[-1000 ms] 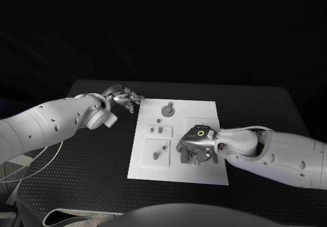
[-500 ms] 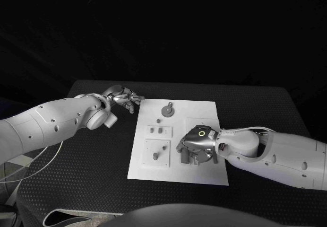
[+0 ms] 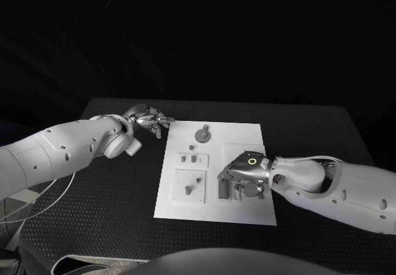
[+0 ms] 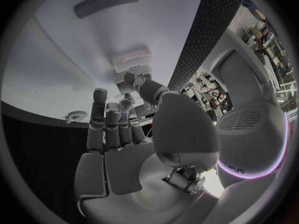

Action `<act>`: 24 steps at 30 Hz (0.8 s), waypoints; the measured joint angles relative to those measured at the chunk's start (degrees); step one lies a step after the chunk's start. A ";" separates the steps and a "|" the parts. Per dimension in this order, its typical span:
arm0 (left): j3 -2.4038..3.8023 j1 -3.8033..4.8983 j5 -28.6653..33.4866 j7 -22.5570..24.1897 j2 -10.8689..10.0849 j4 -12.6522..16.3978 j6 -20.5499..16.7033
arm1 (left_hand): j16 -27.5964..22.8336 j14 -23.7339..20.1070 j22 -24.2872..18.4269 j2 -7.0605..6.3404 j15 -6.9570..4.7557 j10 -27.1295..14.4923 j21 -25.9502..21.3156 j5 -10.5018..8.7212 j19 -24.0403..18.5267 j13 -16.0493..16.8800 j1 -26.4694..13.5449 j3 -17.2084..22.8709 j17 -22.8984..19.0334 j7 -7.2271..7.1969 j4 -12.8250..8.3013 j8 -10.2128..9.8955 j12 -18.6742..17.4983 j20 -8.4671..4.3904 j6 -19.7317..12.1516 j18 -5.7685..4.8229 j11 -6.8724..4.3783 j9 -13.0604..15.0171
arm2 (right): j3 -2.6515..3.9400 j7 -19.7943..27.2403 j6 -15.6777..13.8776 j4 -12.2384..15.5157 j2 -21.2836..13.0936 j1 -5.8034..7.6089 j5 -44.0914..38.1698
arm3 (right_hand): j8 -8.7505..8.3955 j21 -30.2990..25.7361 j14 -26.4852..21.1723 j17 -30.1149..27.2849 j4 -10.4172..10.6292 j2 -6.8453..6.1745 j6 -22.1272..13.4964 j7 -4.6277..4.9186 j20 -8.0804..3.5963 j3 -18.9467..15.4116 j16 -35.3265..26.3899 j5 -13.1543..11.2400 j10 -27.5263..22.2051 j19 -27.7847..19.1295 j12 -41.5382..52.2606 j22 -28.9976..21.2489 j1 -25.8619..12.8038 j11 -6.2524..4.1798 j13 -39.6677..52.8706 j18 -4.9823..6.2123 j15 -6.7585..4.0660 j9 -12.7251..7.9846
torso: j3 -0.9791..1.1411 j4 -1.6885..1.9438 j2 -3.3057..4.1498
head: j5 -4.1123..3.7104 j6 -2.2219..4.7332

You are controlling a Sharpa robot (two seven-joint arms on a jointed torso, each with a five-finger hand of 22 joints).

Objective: Assemble the parts on the task board

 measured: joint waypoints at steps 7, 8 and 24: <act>0.00 0.00 0.00 0.00 0.00 0.00 0.00 | 0.00 0.00 0.00 0.00 0.00 0.00 0.00 0.00 0.00 0.00 0.00 0.00 0.00 0.00 0.00 0.00 0.00 0.00 0.00 0.00 -0.01 0.00 | 0.10 -0.80 -2.11 1.43 -2.54 1.84 1.21 | 0.07 0.00 0.00 -0.24 0.02 -0.55 -0.30 0.30 -0.02 0.02 0.00 0.00 0.00 0.02 0.32 0.00 -0.09 0.00 -0.24 0.00 0.00 -0.21 | -0.02 -0.01 0.00 | -0.16 0.23; 0.00 0.00 0.00 0.00 0.00 0.00 0.00 | 0.00 0.00 0.00 0.00 0.00 0.00 0.00 0.00 0.00 0.01 0.00 0.00 -0.01 0.00 0.00 0.00 0.00 0.00 0.00 0.00 -0.01 0.00 | 0.11 -0.84 -2.32 1.54 -3.13 2.16 1.58 | 0.35 0.00 0.00 -0.29 0.12 -0.55 -0.26 0.34 -0.13 0.14 0.00 0.00 0.00 0.13 0.32 0.00 -0.09 0.00 -0.25 0.00 0.00 -0.21 | -0.02 -0.01 0.01 | -0.19 0.25; -0.01 0.00 -0.01 0.02 0.06 -0.36 0.00 | 0.00 -0.01 -0.01 0.00 0.01 0.09 0.00 0.00 0.00 0.01 0.00 -0.19 0.05 -0.03 0.19 0.00 0.00 0.00 0.02 0.00 -0.09 0.00 | -0.03 1.25 -4.26 -1.31 -8.62 3.11 6.93 | 4.35 0.21 0.62 -1.01 -0.15 -0.63 4.01 1.01 -0.53 0.48 0.77 -0.23 0.23 0.54 1.55 0.00 1.33 -0.21 -1.27 0.00 0.00 0.68 | 0.07 -0.15 0.03 | -0.59 0.05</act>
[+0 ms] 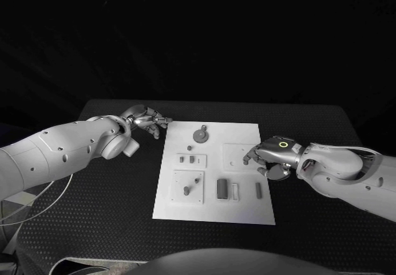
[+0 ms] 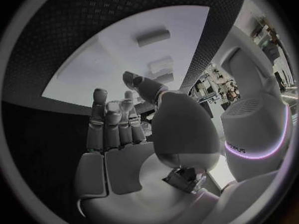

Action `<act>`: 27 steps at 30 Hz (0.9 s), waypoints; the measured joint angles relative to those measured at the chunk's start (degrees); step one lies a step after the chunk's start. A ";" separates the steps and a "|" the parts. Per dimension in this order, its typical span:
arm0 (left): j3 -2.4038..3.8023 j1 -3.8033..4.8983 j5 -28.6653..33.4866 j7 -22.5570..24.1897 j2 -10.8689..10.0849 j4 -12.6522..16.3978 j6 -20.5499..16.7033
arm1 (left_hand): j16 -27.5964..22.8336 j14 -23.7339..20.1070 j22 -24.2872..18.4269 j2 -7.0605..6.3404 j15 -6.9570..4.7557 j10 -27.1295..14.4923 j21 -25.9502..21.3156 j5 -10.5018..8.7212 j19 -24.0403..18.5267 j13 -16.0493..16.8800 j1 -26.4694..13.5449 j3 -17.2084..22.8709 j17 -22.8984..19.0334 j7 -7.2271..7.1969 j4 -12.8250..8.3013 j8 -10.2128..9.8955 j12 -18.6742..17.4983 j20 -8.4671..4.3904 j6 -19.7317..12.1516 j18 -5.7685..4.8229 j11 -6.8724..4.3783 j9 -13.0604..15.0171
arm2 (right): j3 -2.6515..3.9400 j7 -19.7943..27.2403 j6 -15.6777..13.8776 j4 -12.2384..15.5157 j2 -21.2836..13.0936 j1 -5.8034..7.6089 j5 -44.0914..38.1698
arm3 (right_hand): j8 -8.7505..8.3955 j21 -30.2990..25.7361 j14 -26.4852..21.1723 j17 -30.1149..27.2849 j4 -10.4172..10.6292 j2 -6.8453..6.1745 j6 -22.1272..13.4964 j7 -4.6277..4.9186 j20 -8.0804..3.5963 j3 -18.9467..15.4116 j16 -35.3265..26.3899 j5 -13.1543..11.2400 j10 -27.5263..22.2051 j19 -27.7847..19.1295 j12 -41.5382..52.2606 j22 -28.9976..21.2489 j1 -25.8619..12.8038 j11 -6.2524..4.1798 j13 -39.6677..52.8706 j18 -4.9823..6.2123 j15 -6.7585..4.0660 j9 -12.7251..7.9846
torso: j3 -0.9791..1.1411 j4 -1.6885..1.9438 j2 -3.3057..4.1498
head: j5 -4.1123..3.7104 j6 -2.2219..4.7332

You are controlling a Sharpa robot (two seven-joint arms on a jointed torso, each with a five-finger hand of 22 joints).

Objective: Assemble the parts on the task board

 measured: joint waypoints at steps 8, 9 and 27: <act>-0.06 0.00 0.00 0.02 0.25 -0.70 -0.01 | 0.00 0.00 0.00 0.00 0.00 0.00 0.00 0.00 0.00 0.00 0.00 0.00 0.00 -0.02 0.00 0.00 0.00 0.00 0.01 0.00 -0.01 0.00 | 0.00 0.89 -0.50 0.86 -1.69 -0.97 0.27 | 0.68 0.00 0.03 -0.15 0.00 0.16 1.08 0.00 0.00 0.00 -0.01 -0.23 0.00 0.00 0.22 0.00 0.61 0.01 -0.33 0.00 0.02 0.33 | 0.15 -0.01 0.02 | -0.55 -0.08; -0.08 0.00 0.00 0.02 0.22 -0.83 -0.01 | 0.00 0.00 0.00 0.00 0.00 0.00 0.00 0.00 0.00 0.00 0.00 0.00 0.00 -0.05 0.00 0.00 0.00 0.00 0.05 0.00 0.00 0.00 | -0.01 0.99 -0.50 1.03 -1.81 -1.09 0.27 | 0.98 0.00 0.03 -0.20 0.00 0.39 1.35 -0.11 0.00 0.00 0.15 -0.22 0.01 0.00 0.22 0.00 0.83 0.01 -0.40 0.00 0.03 0.38 | 0.19 -0.01 0.02 | -0.65 -0.07; -0.08 0.00 0.00 0.14 0.39 -0.98 -0.02 | 0.00 0.00 -0.01 0.00 0.00 0.01 0.00 0.00 0.00 0.01 0.00 0.00 0.04 -0.06 0.00 0.00 0.00 0.00 0.05 0.00 -0.01 0.00 | -0.03 1.57 0.25 1.38 -1.96 -5.55 -0.29 | 1.35 -0.01 0.03 -0.38 0.00 0.38 2.32 0.15 0.00 0.31 0.20 -0.45 0.00 0.00 0.22 0.00 1.74 0.01 -0.68 0.00 0.04 0.66 | 0.05 0.10 0.01 | -1.53 0.07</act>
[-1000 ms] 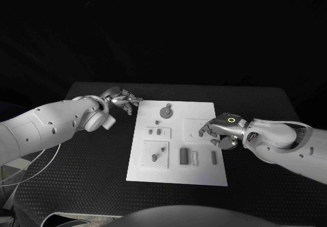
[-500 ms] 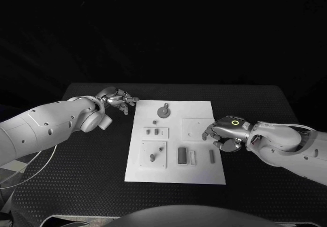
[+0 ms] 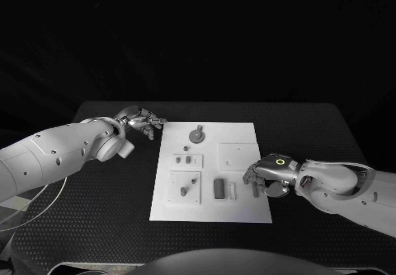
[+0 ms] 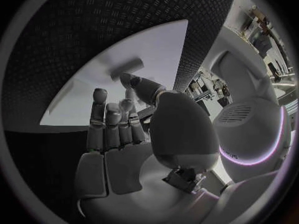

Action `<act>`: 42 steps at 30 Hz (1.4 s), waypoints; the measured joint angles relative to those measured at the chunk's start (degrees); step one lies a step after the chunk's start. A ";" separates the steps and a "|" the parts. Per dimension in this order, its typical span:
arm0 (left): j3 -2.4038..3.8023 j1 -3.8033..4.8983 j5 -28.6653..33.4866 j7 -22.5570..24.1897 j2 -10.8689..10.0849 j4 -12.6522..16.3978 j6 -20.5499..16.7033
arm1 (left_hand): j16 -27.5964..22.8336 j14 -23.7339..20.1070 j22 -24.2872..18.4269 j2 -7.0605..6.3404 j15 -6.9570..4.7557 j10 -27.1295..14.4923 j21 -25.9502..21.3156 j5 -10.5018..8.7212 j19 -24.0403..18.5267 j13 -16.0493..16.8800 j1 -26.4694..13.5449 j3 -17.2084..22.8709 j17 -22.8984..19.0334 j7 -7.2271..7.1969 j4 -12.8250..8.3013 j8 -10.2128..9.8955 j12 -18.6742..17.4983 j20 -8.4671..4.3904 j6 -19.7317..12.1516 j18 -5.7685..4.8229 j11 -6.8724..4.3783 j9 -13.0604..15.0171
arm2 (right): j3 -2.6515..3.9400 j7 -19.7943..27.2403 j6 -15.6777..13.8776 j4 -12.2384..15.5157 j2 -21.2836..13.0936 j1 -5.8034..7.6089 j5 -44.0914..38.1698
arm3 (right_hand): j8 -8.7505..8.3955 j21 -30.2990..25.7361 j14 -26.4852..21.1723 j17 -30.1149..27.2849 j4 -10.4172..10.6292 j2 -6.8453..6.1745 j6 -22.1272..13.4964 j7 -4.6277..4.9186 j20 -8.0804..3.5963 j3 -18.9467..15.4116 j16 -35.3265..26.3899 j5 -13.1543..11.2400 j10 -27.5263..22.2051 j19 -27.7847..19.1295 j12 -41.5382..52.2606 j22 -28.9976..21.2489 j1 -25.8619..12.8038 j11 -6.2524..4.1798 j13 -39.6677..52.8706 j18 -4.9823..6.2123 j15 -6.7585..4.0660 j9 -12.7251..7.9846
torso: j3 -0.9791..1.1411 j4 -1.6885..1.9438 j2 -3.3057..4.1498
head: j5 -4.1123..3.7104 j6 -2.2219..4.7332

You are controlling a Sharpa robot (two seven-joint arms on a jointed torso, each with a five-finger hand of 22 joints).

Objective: Assemble the parts on the task board

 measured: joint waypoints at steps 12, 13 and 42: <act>0.00 0.00 0.00 0.04 0.09 -0.06 0.02 | 0.00 0.00 0.00 0.00 0.00 0.01 -0.22 0.00 0.00 0.00 0.00 0.00 -0.01 0.00 0.00 0.00 0.00 0.00 0.00 0.00 -0.01 0.00 | 0.01 -0.02 1.14 -0.15 -0.15 -1.54 -0.77 | 0.00 0.00 -0.22 -0.02 0.00 -0.06 0.04 -0.04 0.00 0.00 0.00 0.00 0.00 0.00 0.23 0.00 0.53 0.00 -0.12 0.00 -0.14 0.05 | -0.15 0.06 -0.03 | -0.28 -0.11; 0.00 0.00 0.00 0.04 0.09 -0.06 0.02 | 0.00 0.00 0.00 0.00 0.00 0.01 -0.22 0.00 0.00 0.00 0.00 0.00 -0.01 0.00 0.00 0.00 0.00 0.00 0.00 0.00 -0.01 0.00 | 0.01 -0.03 1.23 -0.26 -0.11 -1.62 -0.83 | 0.22 0.00 -0.29 -0.06 0.02 -0.06 0.05 -0.04 0.00 0.02 0.00 0.00 -0.01 0.00 0.22 0.00 0.53 0.00 -0.12 -0.01 -0.17 0.05 | -0.15 0.07 -0.03 | -0.29 -0.13; -0.01 -0.01 0.00 0.06 -0.18 0.10 0.06 | 0.00 -0.01 0.03 0.00 0.01 -0.13 -0.22 0.00 0.00 0.00 0.00 0.00 0.09 -0.01 0.00 0.00 0.00 0.00 -0.01 0.00 0.12 0.00 | 0.63 0.39 0.70 -3.32 3.06 -2.48 -2.28 | 2.29 0.97 0.08 -0.54 0.64 2.71 4.55 0.29 -0.10 0.15 1.33 -1.32 0.85 0.52 1.39 0.00 -2.20 0.00 -1.22 -0.01 -0.09 2.20 | -0.17 0.11 -0.04 | 0.02 -0.39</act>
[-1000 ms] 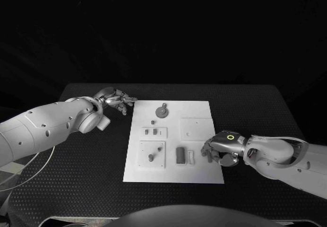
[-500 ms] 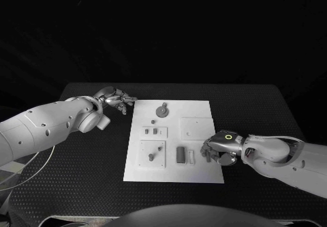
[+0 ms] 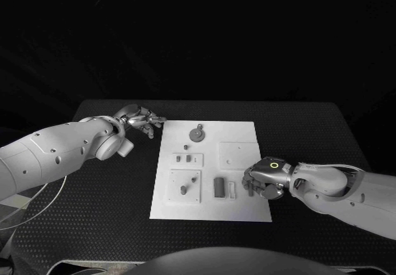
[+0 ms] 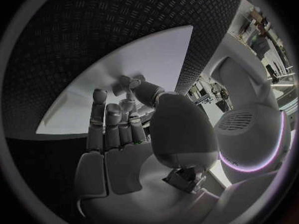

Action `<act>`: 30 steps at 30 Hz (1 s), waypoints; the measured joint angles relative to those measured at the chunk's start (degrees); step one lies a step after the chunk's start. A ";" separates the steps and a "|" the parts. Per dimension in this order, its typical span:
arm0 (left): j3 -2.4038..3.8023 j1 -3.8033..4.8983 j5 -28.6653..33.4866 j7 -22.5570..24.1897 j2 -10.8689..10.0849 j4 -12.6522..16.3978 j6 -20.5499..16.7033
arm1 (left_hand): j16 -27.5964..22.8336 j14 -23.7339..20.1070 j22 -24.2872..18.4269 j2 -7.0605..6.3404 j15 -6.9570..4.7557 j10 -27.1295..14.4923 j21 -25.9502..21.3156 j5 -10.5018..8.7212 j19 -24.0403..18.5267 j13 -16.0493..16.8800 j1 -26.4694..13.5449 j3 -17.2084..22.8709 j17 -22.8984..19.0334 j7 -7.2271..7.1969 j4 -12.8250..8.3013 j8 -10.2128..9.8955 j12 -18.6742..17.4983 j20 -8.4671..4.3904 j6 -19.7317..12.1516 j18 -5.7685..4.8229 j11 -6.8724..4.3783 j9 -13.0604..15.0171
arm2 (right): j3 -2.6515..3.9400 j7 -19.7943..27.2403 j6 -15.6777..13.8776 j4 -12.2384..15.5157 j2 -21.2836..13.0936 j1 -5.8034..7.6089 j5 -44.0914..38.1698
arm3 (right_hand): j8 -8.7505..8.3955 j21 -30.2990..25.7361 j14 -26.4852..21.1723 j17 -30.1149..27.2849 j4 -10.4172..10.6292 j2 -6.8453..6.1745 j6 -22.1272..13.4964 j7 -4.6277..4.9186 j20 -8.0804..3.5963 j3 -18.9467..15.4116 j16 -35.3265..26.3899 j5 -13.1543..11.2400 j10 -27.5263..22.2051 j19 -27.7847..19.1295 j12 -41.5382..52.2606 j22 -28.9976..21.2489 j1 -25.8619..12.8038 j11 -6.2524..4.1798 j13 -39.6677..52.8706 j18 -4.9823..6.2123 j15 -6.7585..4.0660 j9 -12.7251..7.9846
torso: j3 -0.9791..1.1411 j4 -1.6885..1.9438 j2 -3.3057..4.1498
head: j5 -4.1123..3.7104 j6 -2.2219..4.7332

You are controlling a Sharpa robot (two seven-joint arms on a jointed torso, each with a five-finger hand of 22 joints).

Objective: Assemble the parts on the task board

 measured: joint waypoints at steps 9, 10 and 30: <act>0.00 -0.01 0.00 0.00 -0.22 0.10 0.01 | 0.00 0.00 0.00 0.00 0.00 0.01 0.00 0.00 0.00 0.00 0.00 0.00 -0.01 0.00 0.00 0.00 0.00 0.00 0.00 0.00 -0.01 0.00 | 0.04 -0.18 0.02 0.03 0.22 0.04 -0.89 | 0.69 0.25 0.48 -0.09 -0.01 0.71 1.41 -0.41 -0.30 0.01 0.35 0.06 0.44 0.71 0.22 0.00 -0.94 -0.29 -0.32 0.00 -0.24 -1.42 | -0.05 0.02 -0.01 | 0.07 -0.06; 0.00 -0.01 0.00 0.00 -0.24 0.11 0.01 | 0.00 0.00 -0.01 0.00 0.00 0.01 0.00 0.00 0.00 0.00 0.00 0.00 -0.01 0.00 0.00 0.00 0.00 0.00 0.00 0.00 -0.01 0.00 | 0.04 -0.21 0.00 0.06 0.21 0.04 -0.94 | 0.69 0.25 0.49 -0.09 -0.01 0.74 1.41 -0.41 -0.32 0.01 0.35 0.06 0.49 0.73 0.22 0.00 -1.00 -0.33 -0.33 0.01 -0.24 -1.43 | -0.05 0.02 -0.01 | 0.07 -0.06; 0.00 -0.05 -0.03 0.00 -0.35 0.11 0.07 | 0.00 0.00 -0.01 0.00 0.00 0.02 0.00 0.00 0.00 -0.04 0.00 0.00 0.03 -0.06 0.00 0.00 0.00 0.00 -0.05 0.00 -0.02 0.00 | -0.54 -0.93 0.01 4.44 -0.60 2.25 -2.47 | 0.71 0.47 1.10 -0.21 -0.02 0.17 1.61 -0.21 -0.71 0.00 0.56 -0.01 1.09 1.53 0.44 0.00 -2.09 -0.52 -0.61 0.01 -0.50 -1.53 | 0.05 -0.07 0.00 | 0.36 0.10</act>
